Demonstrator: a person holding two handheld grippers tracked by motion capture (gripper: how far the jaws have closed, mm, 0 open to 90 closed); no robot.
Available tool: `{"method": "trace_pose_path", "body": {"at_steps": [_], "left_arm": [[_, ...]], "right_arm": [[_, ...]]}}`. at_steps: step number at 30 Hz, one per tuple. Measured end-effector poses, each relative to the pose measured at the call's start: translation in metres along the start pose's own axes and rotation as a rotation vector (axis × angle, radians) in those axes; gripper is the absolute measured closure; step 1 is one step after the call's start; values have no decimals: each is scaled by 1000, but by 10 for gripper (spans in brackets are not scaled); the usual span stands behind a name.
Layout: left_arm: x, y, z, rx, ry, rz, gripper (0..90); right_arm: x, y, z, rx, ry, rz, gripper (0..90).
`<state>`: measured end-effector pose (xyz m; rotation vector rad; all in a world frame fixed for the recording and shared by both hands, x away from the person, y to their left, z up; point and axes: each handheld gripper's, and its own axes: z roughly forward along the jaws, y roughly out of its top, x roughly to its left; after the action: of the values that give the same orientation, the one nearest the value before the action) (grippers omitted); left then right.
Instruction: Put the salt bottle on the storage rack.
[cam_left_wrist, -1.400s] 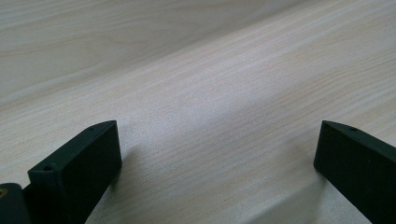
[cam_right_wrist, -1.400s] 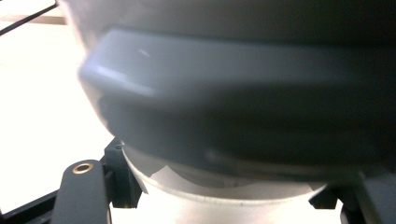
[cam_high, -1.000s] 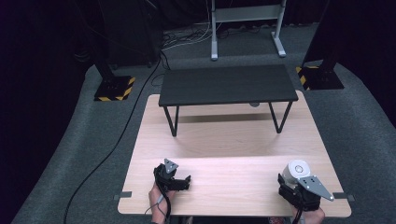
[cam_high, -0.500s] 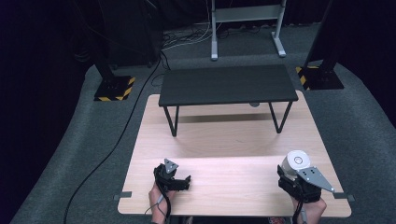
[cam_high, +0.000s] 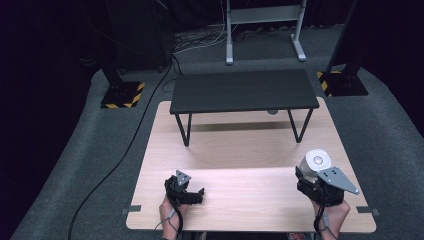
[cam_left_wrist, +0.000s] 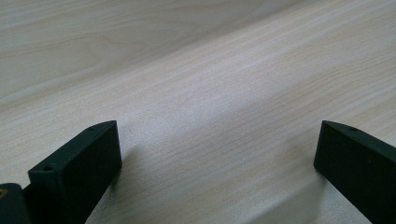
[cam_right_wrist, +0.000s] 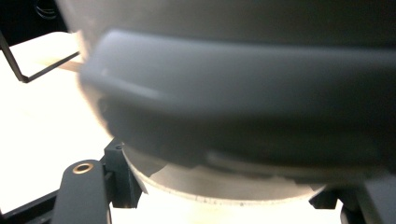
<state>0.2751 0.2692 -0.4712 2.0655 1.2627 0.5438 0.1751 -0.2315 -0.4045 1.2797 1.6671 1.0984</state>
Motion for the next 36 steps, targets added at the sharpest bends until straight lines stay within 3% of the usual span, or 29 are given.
{"method": "trace_pose_path", "body": {"at_steps": [29, 36], "left_arm": [[0, 0, 0, 0, -1, 3, 2], [0, 0, 0, 1, -1, 2, 2]], "right_arm": [[-3, 46, 23, -12, 63, -61, 290], [-2, 62, 35, -16, 86, -67, 290]]}}
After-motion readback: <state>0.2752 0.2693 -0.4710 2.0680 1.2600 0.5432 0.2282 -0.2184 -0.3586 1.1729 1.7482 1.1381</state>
